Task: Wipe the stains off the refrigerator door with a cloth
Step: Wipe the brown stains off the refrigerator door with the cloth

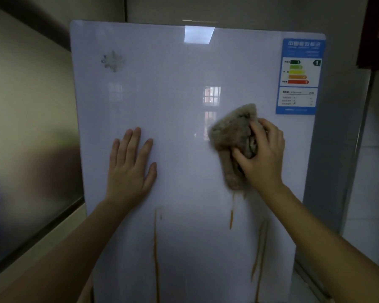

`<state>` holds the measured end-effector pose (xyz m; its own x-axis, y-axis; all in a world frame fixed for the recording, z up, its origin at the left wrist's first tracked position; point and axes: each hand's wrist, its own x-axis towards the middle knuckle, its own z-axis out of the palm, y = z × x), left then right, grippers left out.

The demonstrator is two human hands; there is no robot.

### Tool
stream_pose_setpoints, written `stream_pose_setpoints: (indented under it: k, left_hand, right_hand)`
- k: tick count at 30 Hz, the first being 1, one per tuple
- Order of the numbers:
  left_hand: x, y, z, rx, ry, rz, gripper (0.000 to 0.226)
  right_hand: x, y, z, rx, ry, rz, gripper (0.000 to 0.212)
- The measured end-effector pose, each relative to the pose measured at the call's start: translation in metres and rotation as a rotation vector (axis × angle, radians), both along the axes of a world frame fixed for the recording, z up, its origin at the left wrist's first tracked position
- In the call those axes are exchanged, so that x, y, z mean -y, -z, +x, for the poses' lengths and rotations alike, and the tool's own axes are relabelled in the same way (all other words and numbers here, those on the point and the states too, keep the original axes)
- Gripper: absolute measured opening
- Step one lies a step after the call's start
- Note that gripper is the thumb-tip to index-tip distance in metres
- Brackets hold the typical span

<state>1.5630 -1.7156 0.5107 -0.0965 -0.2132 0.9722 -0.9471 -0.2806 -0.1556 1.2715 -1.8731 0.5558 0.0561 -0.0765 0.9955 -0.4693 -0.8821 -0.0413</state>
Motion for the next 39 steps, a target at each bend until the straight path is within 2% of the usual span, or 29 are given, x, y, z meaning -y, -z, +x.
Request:
stream_pose_setpoints:
  k: [2, 6, 8, 13, 17, 22, 26, 29, 31, 35, 37, 39]
  left_hand:
    - [-0.001, 0.0, 0.0, -0.005, -0.009, 0.009, 0.063]
    - [-0.005, -0.004, -0.002, 0.006, -0.013, 0.021, 0.06]
    - [-0.01, -0.007, 0.001, 0.028, -0.022, 0.029, 0.058]
    - [-0.026, -0.019, 0.011, 0.075, -0.018, 0.047, 0.054]
    - [-0.034, -0.033, 0.022, -0.006, 0.014, -0.041, 0.053]
    - [-0.04, -0.036, 0.04, -0.027, -0.059, -0.009, 0.063]
    - [-0.039, -0.034, 0.048, 0.014, -0.069, 0.006, 0.064]
    - [-0.039, -0.033, 0.054, 0.051, -0.07, 0.001, 0.063]
    - [-0.04, -0.033, 0.059, 0.08, -0.073, 0.025, 0.066]
    - [-0.038, -0.032, 0.064, 0.094, -0.062, 0.031, 0.067]
    - [-0.037, -0.031, 0.064, 0.09, -0.062, 0.024, 0.067]
    - [-0.036, -0.031, 0.063, 0.08, -0.064, 0.024, 0.067]
  right_hand:
    - [-0.008, 0.003, 0.015, -0.054, -0.007, -0.026, 0.07]
    - [-0.013, 0.026, 0.027, -0.392, 0.012, -0.295, 0.063]
    - [-0.01, 0.027, 0.026, -0.476, 0.01, -0.377, 0.059]
    - [-0.007, -0.022, 0.031, -0.314, 0.05, -0.302, 0.065]
    - [-0.024, -0.083, 0.06, -0.178, 0.02, -0.2, 0.07]
    - [-0.068, -0.139, 0.133, -0.17, -0.025, -0.222, 0.07]
    - [-0.099, -0.133, 0.177, -0.359, -0.013, -0.342, 0.071]
    - [-0.093, -0.131, 0.171, -0.48, 0.024, -0.472, 0.068]
    - [-0.081, -0.146, 0.154, -0.41, 0.042, -0.454, 0.07]
    - [-0.061, -0.176, 0.124, -0.051, 0.037, -0.201, 0.075]
    - [-0.065, -0.169, 0.127, -0.058, 0.037, -0.174, 0.076]
    - [-0.069, -0.145, 0.132, -0.205, 0.028, -0.276, 0.075]
